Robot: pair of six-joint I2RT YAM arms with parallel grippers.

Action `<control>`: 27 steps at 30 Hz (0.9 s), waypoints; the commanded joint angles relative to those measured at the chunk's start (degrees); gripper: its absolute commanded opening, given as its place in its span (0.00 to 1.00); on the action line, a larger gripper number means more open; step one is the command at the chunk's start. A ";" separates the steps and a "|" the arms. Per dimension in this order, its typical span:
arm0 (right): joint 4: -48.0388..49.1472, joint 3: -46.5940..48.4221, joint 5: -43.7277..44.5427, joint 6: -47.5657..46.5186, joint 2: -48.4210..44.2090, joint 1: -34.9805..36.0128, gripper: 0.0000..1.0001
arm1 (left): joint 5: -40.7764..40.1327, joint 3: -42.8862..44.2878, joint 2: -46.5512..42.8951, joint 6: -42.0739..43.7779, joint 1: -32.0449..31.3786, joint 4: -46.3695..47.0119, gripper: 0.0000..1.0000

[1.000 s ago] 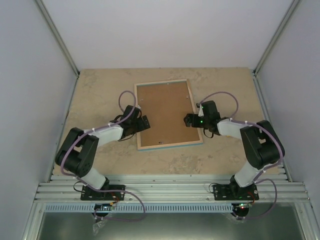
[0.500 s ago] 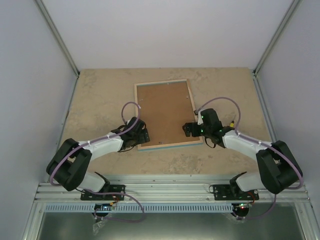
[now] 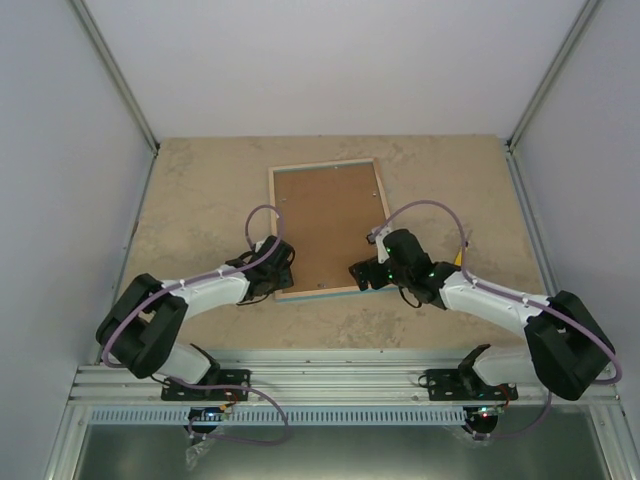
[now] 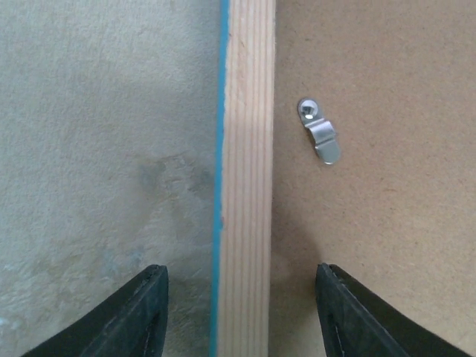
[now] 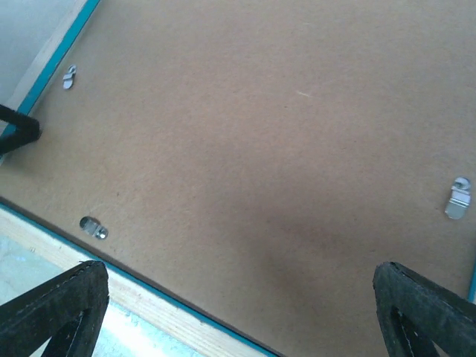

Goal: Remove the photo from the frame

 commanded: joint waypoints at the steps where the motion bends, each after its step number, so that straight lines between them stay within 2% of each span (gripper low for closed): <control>1: -0.26 -0.29 2.09 -3.22 -0.86 2.31 0.98 | 0.42 0.44 1.42 -0.16 -0.31 0.17 0.51; 8: 0.94 -0.02 2.62 -6.27 -0.58 4.95 0.97 | -0.10 0.57 -0.09 -0.02 -0.36 -0.54 0.13; 11: 1.16 0.31 3.40 -8.19 -0.54 6.53 0.97 | -0.53 0.77 -1.54 0.02 -0.31 -1.31 0.03; 14: 1.35 0.66 3.30 -10.31 -0.44 8.25 0.97 | -1.06 1.17 -3.06 0.18 -0.36 -2.39 0.00; 21: 2.36 0.78 6.79 -15.66 -0.42 14.71 0.97 | -2.40 3.10 -7.63 0.67 -0.31 -6.00 0.00; 27: 3.07 1.40 15.30 -21.13 1.17 23.02 0.97 | -3.50 4.80 -10.81 1.02 -0.31 -9.16 0.00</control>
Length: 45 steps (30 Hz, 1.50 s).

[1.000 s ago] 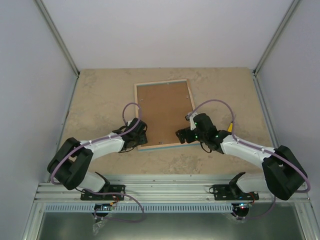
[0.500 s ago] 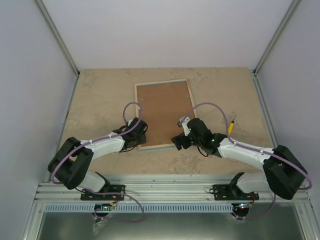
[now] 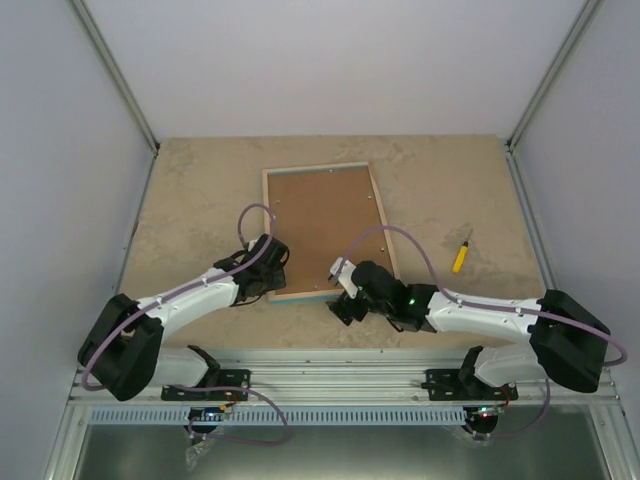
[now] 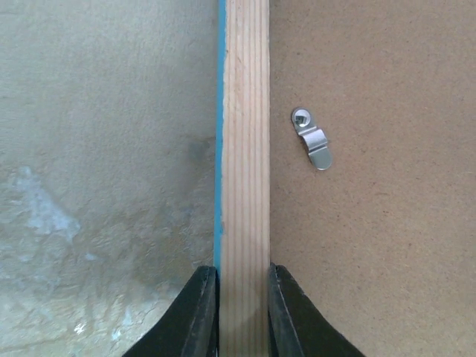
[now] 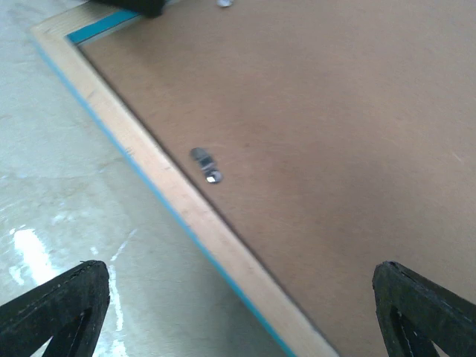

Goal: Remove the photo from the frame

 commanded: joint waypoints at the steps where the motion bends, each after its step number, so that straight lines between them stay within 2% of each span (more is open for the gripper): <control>1: 1.75 1.61 9.64 -6.46 1.61 6.09 0.97 | -2.10 3.81 -3.96 0.24 -0.17 -0.31 0.00; 8: 2.74 3.85 27.87 -10.11 8.86 15.01 0.95 | -1.73 4.91 -6.67 0.50 -0.12 -1.85 0.00; 14: 8.25 5.42 38.31 -14.94 15.60 17.39 0.79 | -1.18 5.11 -8.53 0.64 -0.11 -2.73 0.00; 26: 23.64 6.00 47.50 -30.51 24.68 18.38 0.63 | 0.37 5.85 -10.18 0.92 -0.11 -3.33 0.00; 36: 36.30 5.76 50.96 -41.84 31.26 18.38 0.54 | 1.61 5.70 -10.66 0.70 -0.12 -2.79 0.00; 41: 41.56 5.65 51.36 -46.85 33.35 18.21 0.46 | 1.76 5.55 -10.82 0.71 -0.16 -2.81 0.00; 45: 44.01 5.70 51.61 -48.85 33.83 18.03 0.34 | 1.15 5.52 -11.48 0.38 -0.11 -3.25 0.00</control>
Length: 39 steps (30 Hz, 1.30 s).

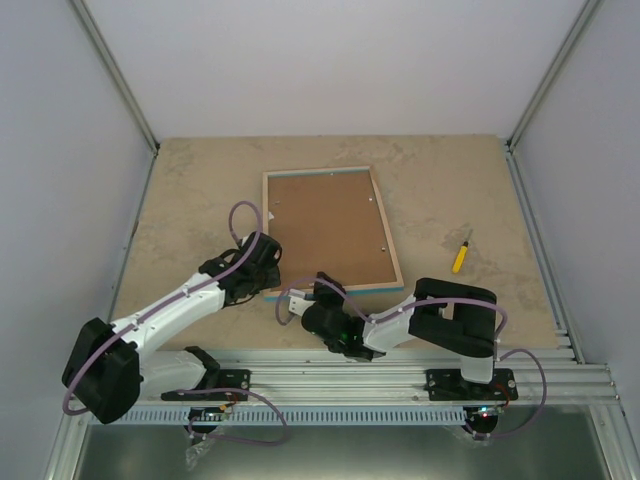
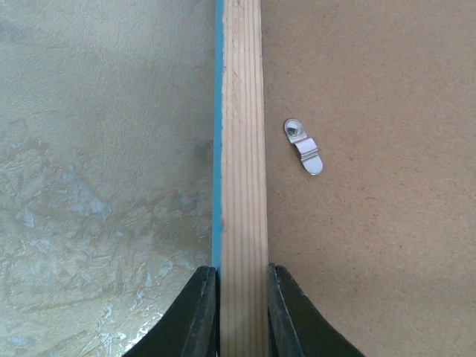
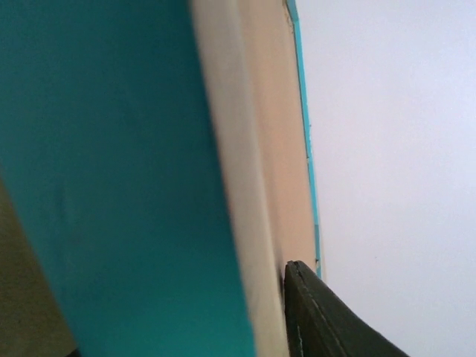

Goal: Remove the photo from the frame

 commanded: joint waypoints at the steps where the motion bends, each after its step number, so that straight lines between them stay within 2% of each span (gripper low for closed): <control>1: 6.69 0.39 2.00 -3.81 0.56 0.04 0.30 | 0.39 2.77 -3.30 -0.52 -0.11 5.20 0.00; 8: 8.39 -1.17 1.66 -4.05 -3.78 -0.01 0.07 | -0.72 1.45 -7.71 -2.45 -0.12 6.34 0.10; 12: 9.05 -2.04 1.70 -4.46 -6.38 0.00 0.01 | -2.00 1.18 -10.97 -4.03 -0.11 5.66 0.22; 23: 7.72 -2.91 -0.01 -2.16 -14.30 0.14 0.00 | -10.49 -0.14 -30.36 -8.04 -0.11 4.52 0.59; 32: 6.74 -3.48 -5.83 3.33 -23.26 0.06 0.01 | -15.45 -3.29 -41.99 -10.50 -0.11 4.24 0.74; 39: 7.47 -4.76 -11.52 8.43 -30.30 -0.09 0.01 | -15.23 -5.88 -44.22 -11.67 -0.11 5.60 0.85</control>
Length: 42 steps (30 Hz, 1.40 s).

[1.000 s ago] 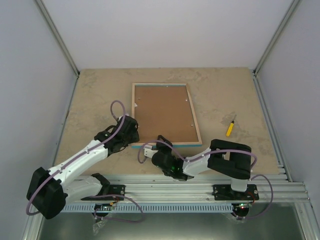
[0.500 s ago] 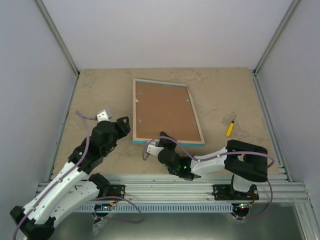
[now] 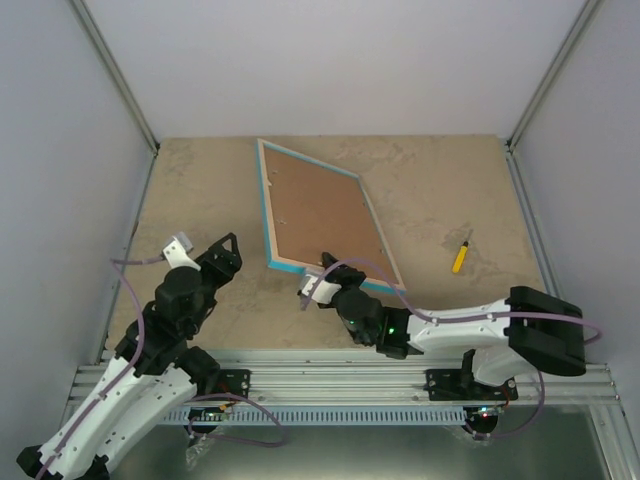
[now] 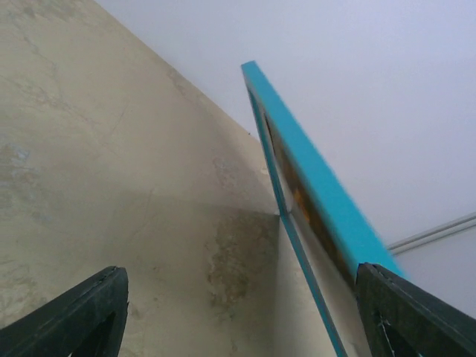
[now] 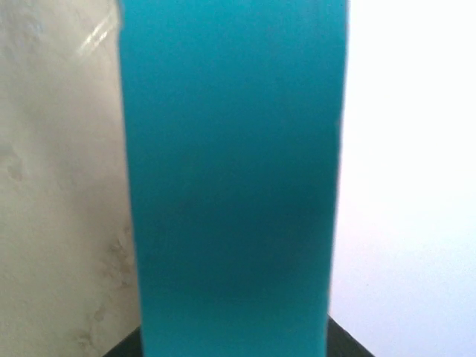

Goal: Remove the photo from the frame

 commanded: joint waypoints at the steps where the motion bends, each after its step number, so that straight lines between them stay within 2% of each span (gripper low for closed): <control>1: 6.89 -0.67 -6.42 7.70 -6.07 -0.11 0.01 | -0.79 -1.68 -0.46 -1.15 0.06 1.85 0.87; 12: 7.43 -4.53 -19.46 21.05 -18.49 -4.36 0.01 | 0.86 -3.81 0.17 -1.98 0.08 4.07 0.90; 27: 7.06 -10.15 -42.05 51.42 -29.89 -19.62 0.01 | 2.52 -3.83 3.07 -2.11 0.04 5.27 0.92; 32: 7.29 -11.30 -47.08 60.41 -31.57 -24.48 0.01 | 3.09 -4.15 4.16 -2.25 0.07 5.74 0.93; 42: 8.77 -13.03 -62.26 80.58 -28.36 -37.09 0.01 | 4.18 -3.98 6.08 -2.25 0.08 5.49 0.94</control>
